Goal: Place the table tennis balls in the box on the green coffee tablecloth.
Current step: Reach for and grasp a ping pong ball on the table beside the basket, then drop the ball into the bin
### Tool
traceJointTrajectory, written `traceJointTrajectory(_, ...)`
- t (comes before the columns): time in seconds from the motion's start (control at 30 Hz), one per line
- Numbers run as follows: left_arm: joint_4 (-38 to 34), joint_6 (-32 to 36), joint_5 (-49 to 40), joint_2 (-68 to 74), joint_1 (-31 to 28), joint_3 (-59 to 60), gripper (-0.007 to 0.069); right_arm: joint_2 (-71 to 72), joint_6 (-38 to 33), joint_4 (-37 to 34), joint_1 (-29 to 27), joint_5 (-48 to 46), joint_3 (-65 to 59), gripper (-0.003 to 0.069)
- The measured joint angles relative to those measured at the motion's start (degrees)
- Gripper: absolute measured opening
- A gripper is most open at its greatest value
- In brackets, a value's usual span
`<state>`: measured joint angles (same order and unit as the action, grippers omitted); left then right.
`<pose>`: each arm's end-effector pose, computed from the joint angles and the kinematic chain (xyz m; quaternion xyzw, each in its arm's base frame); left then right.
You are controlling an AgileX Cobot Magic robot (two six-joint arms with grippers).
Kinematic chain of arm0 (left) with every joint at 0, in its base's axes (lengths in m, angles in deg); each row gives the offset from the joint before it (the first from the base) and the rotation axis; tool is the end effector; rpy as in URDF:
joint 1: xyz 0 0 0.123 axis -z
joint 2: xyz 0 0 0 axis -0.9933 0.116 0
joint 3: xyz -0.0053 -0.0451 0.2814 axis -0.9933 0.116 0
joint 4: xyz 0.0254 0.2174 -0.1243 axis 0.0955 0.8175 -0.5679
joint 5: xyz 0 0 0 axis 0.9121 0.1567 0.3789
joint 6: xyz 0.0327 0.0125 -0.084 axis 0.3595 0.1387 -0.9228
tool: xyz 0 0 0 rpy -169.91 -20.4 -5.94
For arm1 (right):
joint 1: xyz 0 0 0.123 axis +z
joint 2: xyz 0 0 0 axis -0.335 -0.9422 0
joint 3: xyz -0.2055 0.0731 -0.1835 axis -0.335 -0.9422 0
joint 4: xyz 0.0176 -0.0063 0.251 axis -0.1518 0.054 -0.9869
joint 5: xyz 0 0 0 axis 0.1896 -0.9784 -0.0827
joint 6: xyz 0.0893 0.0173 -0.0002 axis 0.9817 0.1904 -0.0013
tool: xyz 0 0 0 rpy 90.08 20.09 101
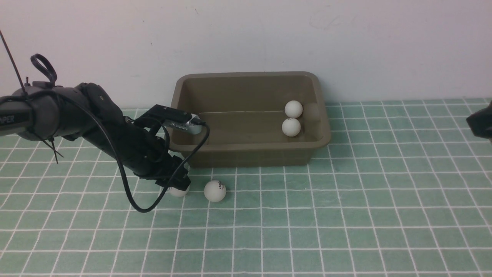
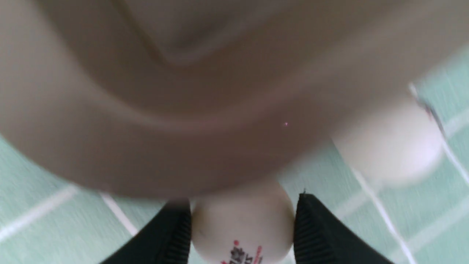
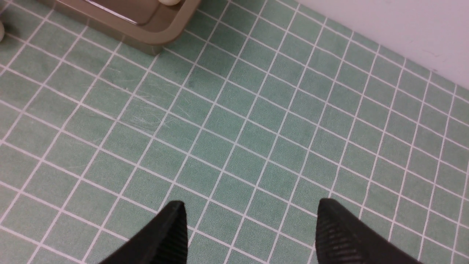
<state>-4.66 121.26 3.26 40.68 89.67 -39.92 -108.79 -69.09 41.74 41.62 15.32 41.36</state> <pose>0.3816 -0.0764 0.1571 0.2613 0.9383 -0.1692 0.1509 0.1813 0.0564 0.3960 -0.2204 0.9194 -0.0440 0.3229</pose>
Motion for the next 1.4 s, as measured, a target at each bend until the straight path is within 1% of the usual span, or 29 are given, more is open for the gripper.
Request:
traceJointTrajectory(0.1,3.48,-0.85,-7.36,-1.03,0.00,-1.78,0.0321,0.00,0.00,0.00,0.00,0.25,0.00,0.0432)
traceJointTrajectory(0.2,3.98,-1.09,-12.34,-3.29,0.05,-3.39,0.0321,0.00,0.00,0.00,0.00,0.56,0.00,0.0430)
traceJointTrajectory(0.37,2.34,-0.38,-14.20,-5.87,0.34,-5.53,0.0321,0.00,0.00,0.00,0.00,0.56,0.00,0.0430)
traceJointTrajectory(0.4,2.17,-0.29,-14.20,-5.99,0.32,-5.70,0.0321,0.00,0.00,0.00,0.00,0.56,0.00,0.0430)
traceJointTrajectory(0.53,-3.94,3.23,-12.89,-7.19,0.54,-9.71,0.0321,0.00,0.00,-0.06,0.00,0.56,0.00,0.0430)
traceJointTrajectory(0.7,-9.36,12.08,-7.15,-4.97,0.58,-12.67,0.0321,0.00,0.00,-0.20,0.00,-0.55,0.00,0.0430)
traceJointTrajectory(0.77,-10.41,14.51,-4.65,-3.18,0.58,-12.78,0.0321,0.00,0.00,-0.26,0.00,-0.81,0.00,0.0430)
traceJointTrajectory(0.9,-11.44,17.27,-1.17,0.12,0.58,-12.81,0.0321,0.00,0.00,-1.25,0.00,-1.38,0.00,0.0430)
traceJointTrajectory(1.03,-11.74,20.19,-0.59,1.14,0.58,-12.81,0.0321,0.00,0.00,-3.00,0.00,-1.54,0.00,0.0430)
traceJointTrajectory(1.1,-12.36,21.18,-0.64,1.00,0.58,-12.81,0.0357,0.00,0.00,-3.46,0.00,-1.54,0.00,0.0430)
traceJointTrajectory(1.13,-12.42,21.12,-0.69,0.93,0.58,-12.81,0.0367,0.00,0.00,-3.52,0.00,-1.54,0.00,0.0430)
traceJointTrajectory(1.17,-12.56,20.21,-1.20,0.49,0.58,-12.81,0.0409,0.00,0.00,-3.56,0.00,-1.54,0.00,0.0430)
traceJointTrajectory(1.2,-12.56,19.95,-1.34,0.49,0.58,-12.81,0.0416,0.00,0.00,-3.56,0.00,-1.54,0.00,0.0430)
traceJointTrajectory(1.23,-12.56,18.81,-1.91,0.19,0.58,-12.81,0.0437,0.00,0.00,-3.59,0.00,-1.54,0.00,0.0430)
traceJointTrajectory(1.33,-11.38,13.21,-4.28,-1.78,0.58,-12.81,0.0475,0.00,0.00,-3.59,0.00,-1.54,0.00,0.0430)
traceJointTrajectory(1.4,-7.74,9.40,-5.60,-3.95,0.58,-12.81,0.0477,0.00,0.00,-3.59,0.00,-1.54,0.00,0.0430)
